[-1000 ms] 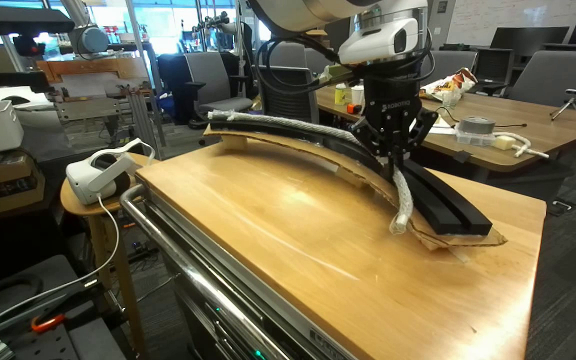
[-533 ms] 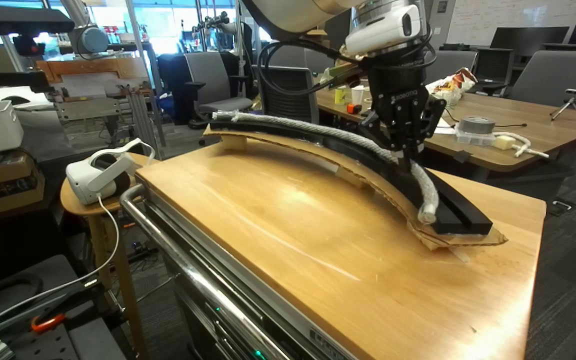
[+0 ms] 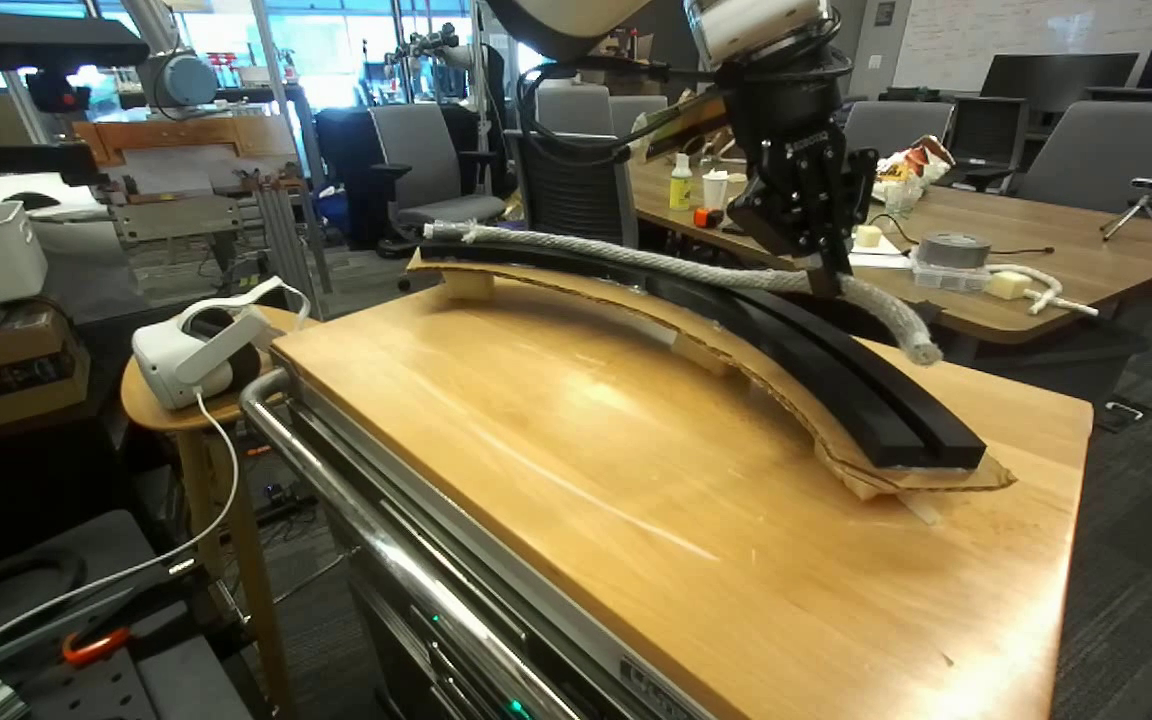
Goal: Align the rope with the black object
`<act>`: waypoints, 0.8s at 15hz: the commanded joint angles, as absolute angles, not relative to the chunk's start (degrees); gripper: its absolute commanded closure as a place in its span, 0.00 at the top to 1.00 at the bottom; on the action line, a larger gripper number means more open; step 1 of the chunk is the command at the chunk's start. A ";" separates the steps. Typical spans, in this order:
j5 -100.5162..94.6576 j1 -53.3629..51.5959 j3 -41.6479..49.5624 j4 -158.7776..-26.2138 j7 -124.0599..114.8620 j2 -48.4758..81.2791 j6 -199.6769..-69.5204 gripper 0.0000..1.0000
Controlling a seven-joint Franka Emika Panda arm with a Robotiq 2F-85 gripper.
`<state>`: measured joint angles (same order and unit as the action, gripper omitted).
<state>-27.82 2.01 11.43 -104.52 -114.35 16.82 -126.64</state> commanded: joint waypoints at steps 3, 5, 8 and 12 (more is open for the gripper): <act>-25.81 2.72 11.29 -100.62 -106.50 20.31 -123.33 0.03; -24.58 3.09 11.45 -99.89 -105.23 21.39 -122.83 0.03; -20.96 4.00 11.47 -98.51 -103.38 22.51 -121.49 0.03; -14.53 5.33 11.23 -97.70 -100.41 22.56 -119.70 0.03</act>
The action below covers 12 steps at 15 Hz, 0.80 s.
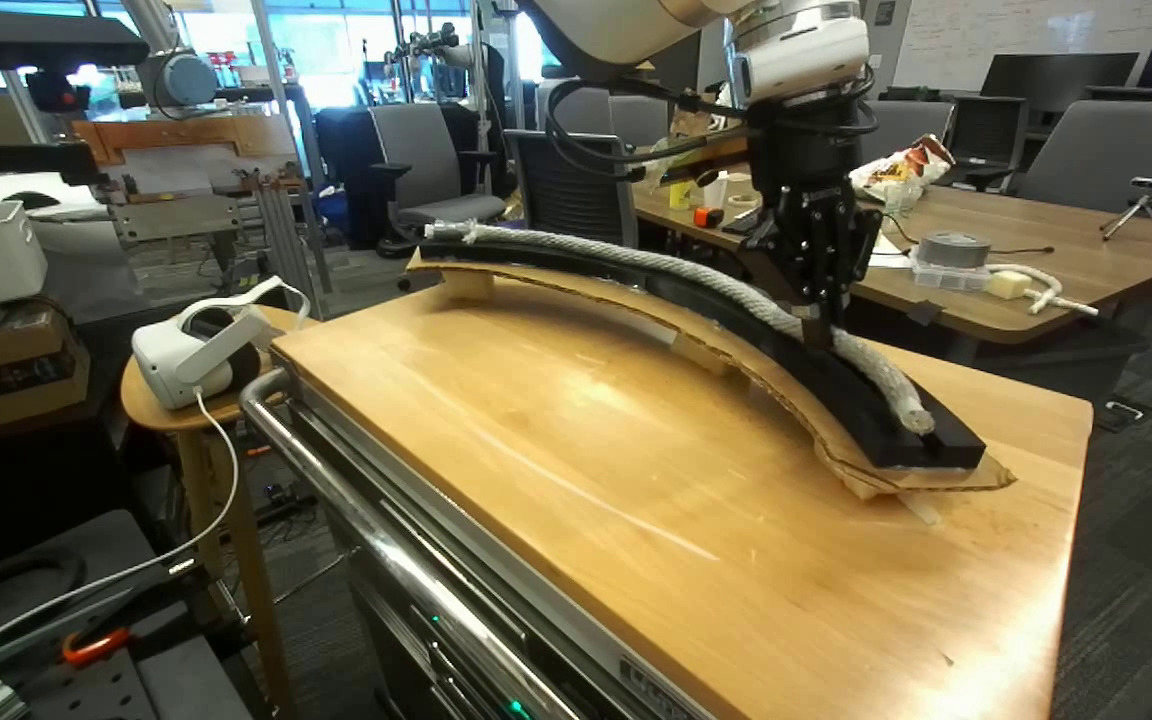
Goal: Align the rope with the black object
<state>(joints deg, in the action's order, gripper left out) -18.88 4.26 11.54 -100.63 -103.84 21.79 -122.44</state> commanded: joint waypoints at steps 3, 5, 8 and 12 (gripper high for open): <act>-11.12 5.92 11.37 -96.82 -99.44 22.87 -118.20 0.03; -8.58 6.46 11.28 -96.24 -98.83 23.11 -117.56 0.03; -7.45 6.38 11.79 -95.49 -99.74 23.96 -117.38 0.03; -9.29 5.73 12.51 -94.38 -100.61 25.34 -117.87 0.03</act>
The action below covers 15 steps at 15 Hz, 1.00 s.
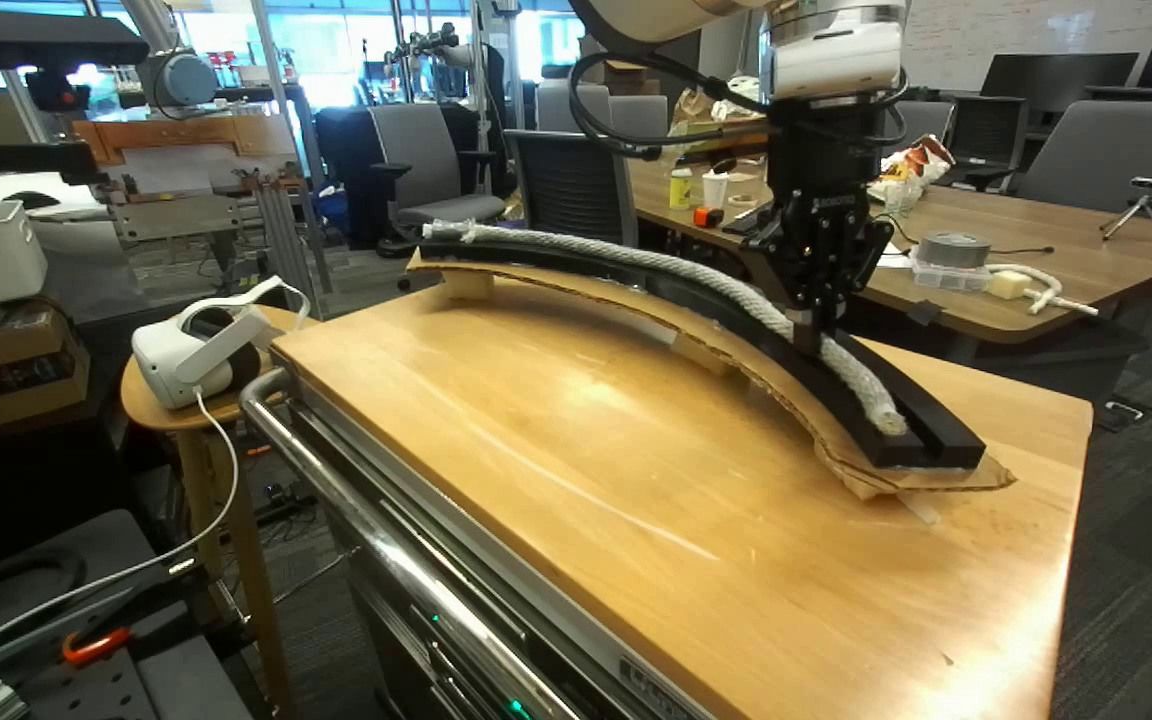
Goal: Align the rope with the black object
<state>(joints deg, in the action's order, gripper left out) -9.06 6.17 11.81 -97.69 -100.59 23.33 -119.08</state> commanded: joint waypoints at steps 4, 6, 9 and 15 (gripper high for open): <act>-8.17 6.19 12.28 -92.51 -99.82 26.44 -117.24 0.03; -7.77 6.50 12.33 -91.79 -99.61 26.93 -116.92 0.03; -7.18 7.11 12.37 -91.04 -98.89 27.49 -116.23 0.03; -4.83 8.10 11.91 -90.27 -96.88 27.68 -114.30 0.03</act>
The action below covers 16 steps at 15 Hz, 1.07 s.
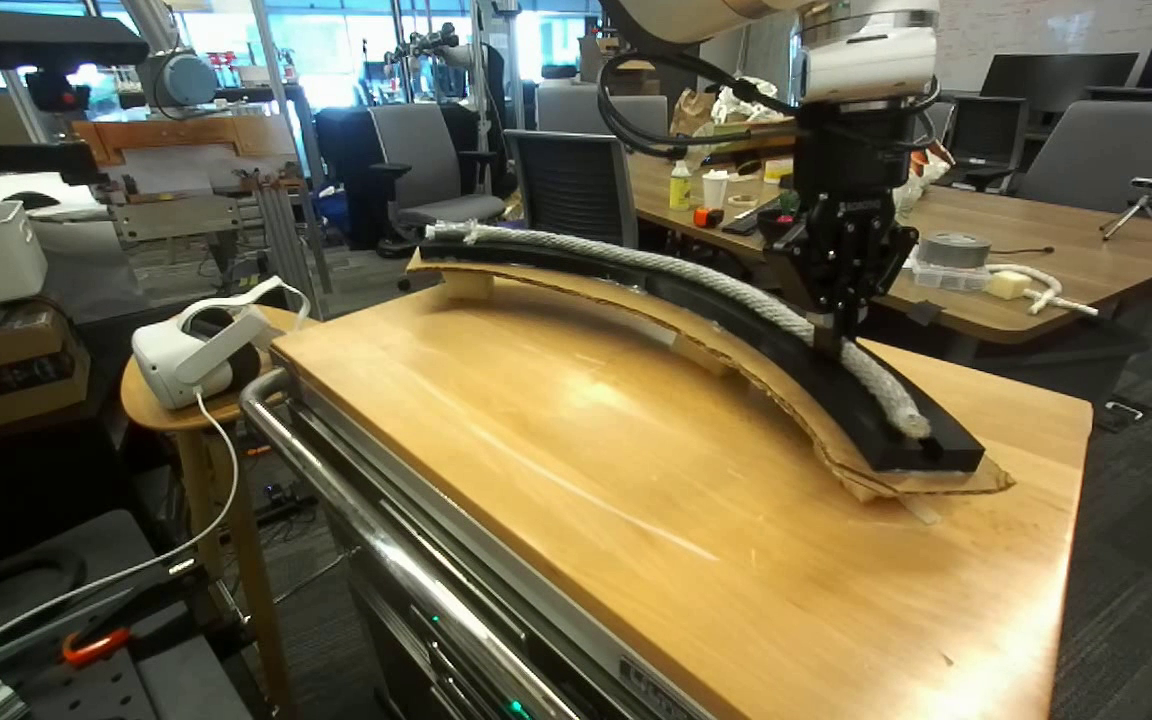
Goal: Align the rope with the black object
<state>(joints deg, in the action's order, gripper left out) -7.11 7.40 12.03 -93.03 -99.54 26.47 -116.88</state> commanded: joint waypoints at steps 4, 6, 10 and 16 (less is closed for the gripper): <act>-4.13 7.97 11.88 -90.05 -95.71 27.62 -113.29 0.03; -3.72 8.00 11.80 -89.81 -95.22 27.63 -112.62 0.03; -3.21 7.96 11.77 -89.23 -94.72 27.91 -111.67 0.03; -6.01 6.64 13.51 -90.27 -98.59 25.41 -110.89 0.66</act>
<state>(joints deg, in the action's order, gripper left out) -5.10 7.56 12.12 -91.51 -96.64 26.93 -113.87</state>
